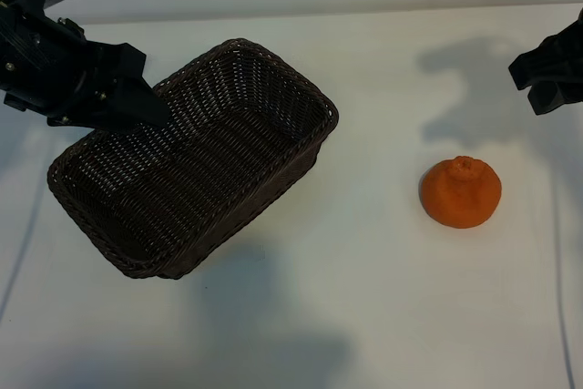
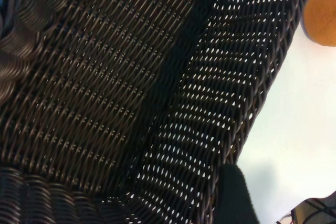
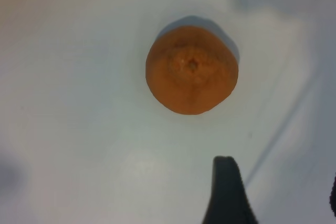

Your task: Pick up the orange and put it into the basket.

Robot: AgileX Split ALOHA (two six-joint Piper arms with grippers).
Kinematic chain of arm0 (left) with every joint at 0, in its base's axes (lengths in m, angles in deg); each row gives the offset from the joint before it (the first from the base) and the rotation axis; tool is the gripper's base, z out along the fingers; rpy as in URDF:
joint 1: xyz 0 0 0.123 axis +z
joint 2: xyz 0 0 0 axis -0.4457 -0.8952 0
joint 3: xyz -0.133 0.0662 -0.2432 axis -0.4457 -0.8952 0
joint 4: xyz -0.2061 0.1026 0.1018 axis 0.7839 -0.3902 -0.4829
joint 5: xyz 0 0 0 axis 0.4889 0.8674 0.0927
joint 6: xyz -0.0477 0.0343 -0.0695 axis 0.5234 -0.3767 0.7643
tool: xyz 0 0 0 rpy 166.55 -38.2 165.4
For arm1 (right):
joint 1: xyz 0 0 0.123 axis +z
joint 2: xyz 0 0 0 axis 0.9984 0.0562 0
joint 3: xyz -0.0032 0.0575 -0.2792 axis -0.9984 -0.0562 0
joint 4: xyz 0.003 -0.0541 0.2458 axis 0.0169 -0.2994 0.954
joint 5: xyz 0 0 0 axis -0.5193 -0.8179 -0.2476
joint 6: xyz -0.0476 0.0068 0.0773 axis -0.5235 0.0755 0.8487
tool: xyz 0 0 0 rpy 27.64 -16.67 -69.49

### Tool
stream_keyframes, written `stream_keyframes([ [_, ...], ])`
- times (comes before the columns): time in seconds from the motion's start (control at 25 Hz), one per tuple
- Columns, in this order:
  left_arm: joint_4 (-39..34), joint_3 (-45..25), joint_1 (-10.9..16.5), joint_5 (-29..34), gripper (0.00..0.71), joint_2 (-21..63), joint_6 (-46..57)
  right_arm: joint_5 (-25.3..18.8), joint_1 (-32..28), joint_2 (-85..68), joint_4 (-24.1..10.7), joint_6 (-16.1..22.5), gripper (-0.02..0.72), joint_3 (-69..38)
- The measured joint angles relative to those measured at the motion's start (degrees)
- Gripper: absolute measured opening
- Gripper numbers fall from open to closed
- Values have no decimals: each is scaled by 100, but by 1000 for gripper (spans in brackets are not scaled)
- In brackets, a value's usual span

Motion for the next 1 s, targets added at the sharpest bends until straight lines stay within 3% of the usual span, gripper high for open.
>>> stream_keyframes([
  [1.0,0,0,0,-152,491,0,-106,16,0,0,18,0,457,0],
])
